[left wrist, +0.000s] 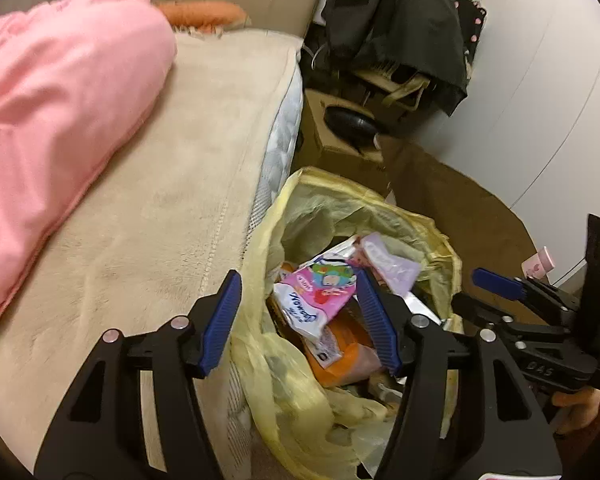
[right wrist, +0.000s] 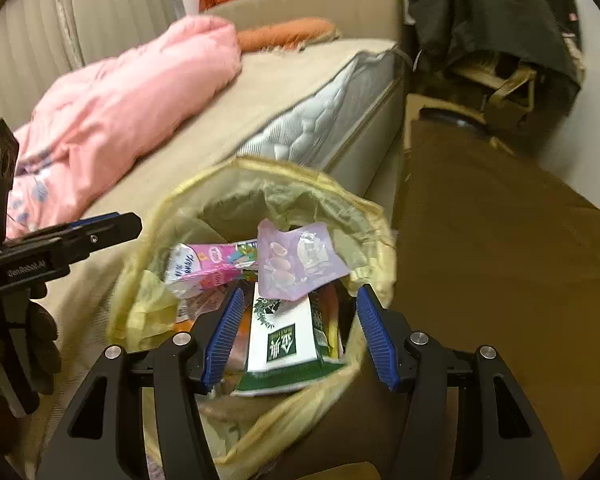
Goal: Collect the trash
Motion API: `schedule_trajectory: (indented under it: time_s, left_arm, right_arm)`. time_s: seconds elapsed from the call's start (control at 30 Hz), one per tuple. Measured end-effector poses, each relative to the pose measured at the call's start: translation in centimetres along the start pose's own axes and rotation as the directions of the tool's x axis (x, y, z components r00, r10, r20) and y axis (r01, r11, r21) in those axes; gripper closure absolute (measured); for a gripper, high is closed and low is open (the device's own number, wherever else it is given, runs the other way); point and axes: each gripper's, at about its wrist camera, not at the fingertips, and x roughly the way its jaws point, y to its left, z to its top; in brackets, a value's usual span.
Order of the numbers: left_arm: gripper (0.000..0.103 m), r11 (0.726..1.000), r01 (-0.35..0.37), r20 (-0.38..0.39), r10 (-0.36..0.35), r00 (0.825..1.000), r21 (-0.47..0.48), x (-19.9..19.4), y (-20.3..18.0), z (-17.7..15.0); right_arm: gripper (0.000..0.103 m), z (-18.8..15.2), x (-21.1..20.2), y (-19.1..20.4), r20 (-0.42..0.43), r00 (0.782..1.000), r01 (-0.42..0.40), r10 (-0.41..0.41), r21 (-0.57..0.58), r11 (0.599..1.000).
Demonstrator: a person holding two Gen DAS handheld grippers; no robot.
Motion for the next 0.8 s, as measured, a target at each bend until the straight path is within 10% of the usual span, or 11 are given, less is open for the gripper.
schedule_trajectory:
  time_s: [0.3, 0.8]
  left_arm:
    - [0.043, 0.99, -0.028, 0.08, 0.016, 0.997, 0.14, -6.0, -6.4, -5.0]
    - [0.043, 0.974, -0.022, 0.109, -0.003, 0.994, 0.227, -8.8, -12.3, -10.1]
  right_arm:
    - [0.043, -5.5, -10.4, 0.9, 0.154, 0.984, 0.085, -0.095, 0.07, 0.994]
    - [0.043, -14.3, -16.4, -0.3, 0.112, 0.947, 0.266, -0.3, 0.251, 0.931]
